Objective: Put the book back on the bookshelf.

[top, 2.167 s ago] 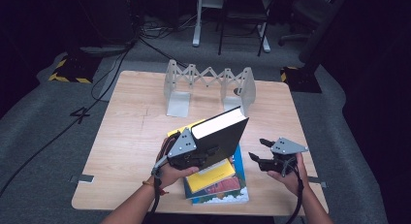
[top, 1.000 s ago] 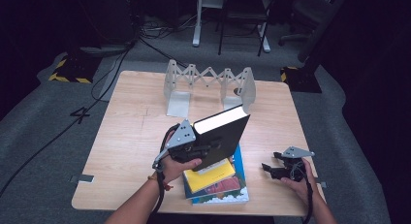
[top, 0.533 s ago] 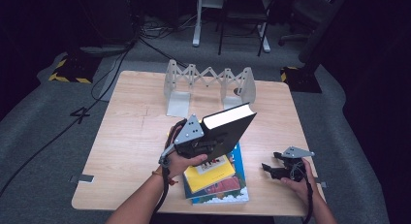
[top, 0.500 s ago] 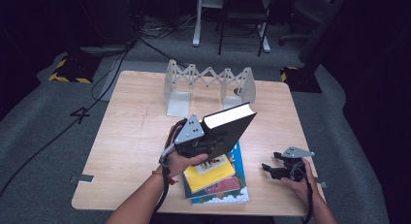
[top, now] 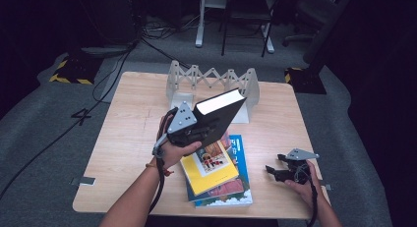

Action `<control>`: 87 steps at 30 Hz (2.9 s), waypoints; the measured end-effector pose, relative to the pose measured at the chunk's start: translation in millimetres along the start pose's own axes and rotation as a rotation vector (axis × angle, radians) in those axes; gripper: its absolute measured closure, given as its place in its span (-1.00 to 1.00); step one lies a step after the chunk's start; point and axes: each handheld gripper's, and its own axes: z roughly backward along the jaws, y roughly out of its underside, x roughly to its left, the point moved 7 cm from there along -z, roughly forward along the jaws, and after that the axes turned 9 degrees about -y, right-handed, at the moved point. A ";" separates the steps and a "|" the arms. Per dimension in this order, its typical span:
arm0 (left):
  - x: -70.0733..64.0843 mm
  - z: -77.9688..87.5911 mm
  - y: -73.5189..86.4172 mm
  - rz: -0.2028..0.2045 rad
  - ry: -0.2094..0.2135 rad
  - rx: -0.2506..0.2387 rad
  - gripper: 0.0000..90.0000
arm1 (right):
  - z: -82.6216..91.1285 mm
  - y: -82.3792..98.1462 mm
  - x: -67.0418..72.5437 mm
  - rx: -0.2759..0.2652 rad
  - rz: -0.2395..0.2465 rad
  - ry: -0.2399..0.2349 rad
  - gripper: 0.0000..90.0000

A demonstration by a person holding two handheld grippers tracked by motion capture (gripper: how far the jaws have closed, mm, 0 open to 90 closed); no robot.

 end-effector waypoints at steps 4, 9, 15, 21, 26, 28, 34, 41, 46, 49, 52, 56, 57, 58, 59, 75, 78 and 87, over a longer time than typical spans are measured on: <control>14.4 4.3 -0.8 0.005 -0.039 0.003 0.18 | 0.0 0.0 0.0 0.000 0.000 0.000 -0.45; 37.0 10.6 -0.5 0.027 -0.085 0.002 0.18 | 0.0 0.0 0.0 0.000 0.000 0.000 -0.45; 54.5 17.2 0.6 0.007 -0.145 0.013 0.18 | 0.0 0.0 0.0 0.000 0.000 0.000 -0.45; 73.6 21.7 3.4 0.034 -0.188 0.019 0.18 | -0.1 0.0 0.0 0.000 0.000 0.001 -0.45; 88.0 22.3 6.9 0.066 -0.227 0.028 0.18 | -0.1 0.0 0.0 0.000 0.000 0.001 -0.45; 93.4 21.1 8.9 0.072 -0.240 0.035 0.18 | -0.1 0.0 0.1 0.000 0.000 0.001 -0.45; 108.2 12.7 16.2 0.089 -0.281 0.059 0.18 | 0.0 0.1 0.1 0.000 -0.001 0.001 -0.45; 118.4 -1.2 25.7 0.098 -0.307 0.091 0.18 | 0.0 0.1 0.1 0.000 -0.001 0.001 -0.45; 126.3 -15.0 34.4 0.063 -0.332 0.122 0.18 | 0.0 0.1 0.2 0.000 -0.001 0.001 -0.45; 129.0 -22.2 38.7 0.044 -0.325 0.130 0.17 | 0.0 0.1 0.3 -0.001 -0.001 0.001 -0.45; 130.3 -30.5 43.5 0.029 -0.330 0.144 0.17 | 0.0 0.1 0.2 -0.001 0.000 0.000 -0.45; 132.0 -39.7 49.4 0.034 -0.342 0.149 0.18 | 0.0 0.1 0.2 -0.001 -0.001 0.000 -0.45; 132.0 -41.6 50.6 0.037 -0.342 0.149 0.18 | 0.0 0.1 0.2 -0.001 -0.001 0.001 -0.45; 132.7 -43.8 52.2 0.032 -0.346 0.152 0.18 | 0.1 0.2 0.2 -0.001 -0.001 0.000 -0.45; 133.5 -46.6 54.3 0.031 -0.356 0.156 0.18 | 0.0 0.2 0.3 -0.001 -0.001 0.001 -0.45; 150.0 -62.0 72.3 0.160 -0.483 0.120 0.17 | 0.0 0.2 0.3 -0.001 -0.001 0.001 -0.45; 150.6 -61.3 74.5 0.181 -0.487 0.114 0.17 | 0.0 0.2 0.3 -0.001 -0.001 0.001 -0.45; 150.2 -47.5 83.1 0.204 -0.481 0.107 0.17 | 0.1 0.2 0.4 -0.001 0.000 0.001 -0.45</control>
